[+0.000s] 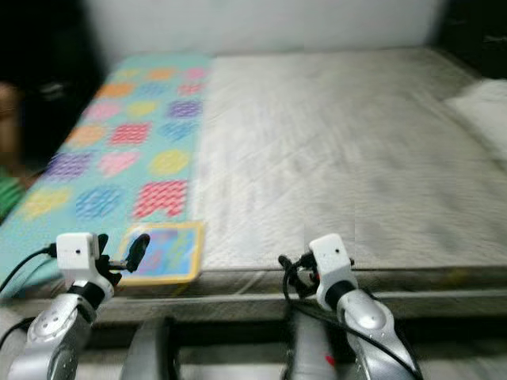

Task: Clean up the room

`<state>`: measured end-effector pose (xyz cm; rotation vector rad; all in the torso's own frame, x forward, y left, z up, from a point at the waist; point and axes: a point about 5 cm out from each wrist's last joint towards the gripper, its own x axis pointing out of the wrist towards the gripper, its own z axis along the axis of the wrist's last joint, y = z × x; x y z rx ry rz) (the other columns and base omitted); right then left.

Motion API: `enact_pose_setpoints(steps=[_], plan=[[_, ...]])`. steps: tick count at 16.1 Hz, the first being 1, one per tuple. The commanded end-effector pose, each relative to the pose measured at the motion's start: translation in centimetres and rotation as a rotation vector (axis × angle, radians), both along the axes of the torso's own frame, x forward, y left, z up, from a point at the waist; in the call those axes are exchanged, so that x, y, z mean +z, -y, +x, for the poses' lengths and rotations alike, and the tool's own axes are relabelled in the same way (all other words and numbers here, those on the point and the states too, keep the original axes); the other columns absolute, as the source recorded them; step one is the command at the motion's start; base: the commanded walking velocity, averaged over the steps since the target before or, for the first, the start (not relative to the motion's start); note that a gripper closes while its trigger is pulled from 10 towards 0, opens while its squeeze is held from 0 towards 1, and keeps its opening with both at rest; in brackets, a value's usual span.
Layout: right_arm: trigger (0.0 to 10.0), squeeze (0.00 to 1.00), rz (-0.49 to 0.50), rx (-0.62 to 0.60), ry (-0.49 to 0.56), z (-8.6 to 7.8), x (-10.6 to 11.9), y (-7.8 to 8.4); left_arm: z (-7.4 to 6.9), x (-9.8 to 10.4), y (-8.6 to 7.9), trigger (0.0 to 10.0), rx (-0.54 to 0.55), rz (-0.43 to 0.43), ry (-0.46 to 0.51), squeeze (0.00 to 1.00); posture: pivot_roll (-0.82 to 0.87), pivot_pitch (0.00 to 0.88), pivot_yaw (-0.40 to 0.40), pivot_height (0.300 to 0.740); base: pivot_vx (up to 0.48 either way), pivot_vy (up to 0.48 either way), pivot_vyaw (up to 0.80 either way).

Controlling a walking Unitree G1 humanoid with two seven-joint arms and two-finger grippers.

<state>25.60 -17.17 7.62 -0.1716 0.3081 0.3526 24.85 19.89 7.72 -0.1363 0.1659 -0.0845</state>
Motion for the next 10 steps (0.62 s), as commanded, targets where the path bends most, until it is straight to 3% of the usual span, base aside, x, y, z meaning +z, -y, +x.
enact_pose_setpoints(steps=[1, 10], plan=[[10.0, 0.0, 0.024, 0.017, 0.007, -0.01, 0.11, -0.53, 0.09, 0.1, -0.25, 10.0, 0.008, 0.013, -0.005, 0.0, -0.15, 0.049, 0.035, 0.542, 0.0, 0.0, 0.0], [10.0, 0.0, 0.012, 0.031, 0.018, 0.07, 0.16, -0.61, 0.23, -0.04, -0.09, 10.0, 0.01, 0.016, -0.018, 0.0, -0.15, 0.045, 0.035, 0.542, 0.0, 0.0, 0.0]])
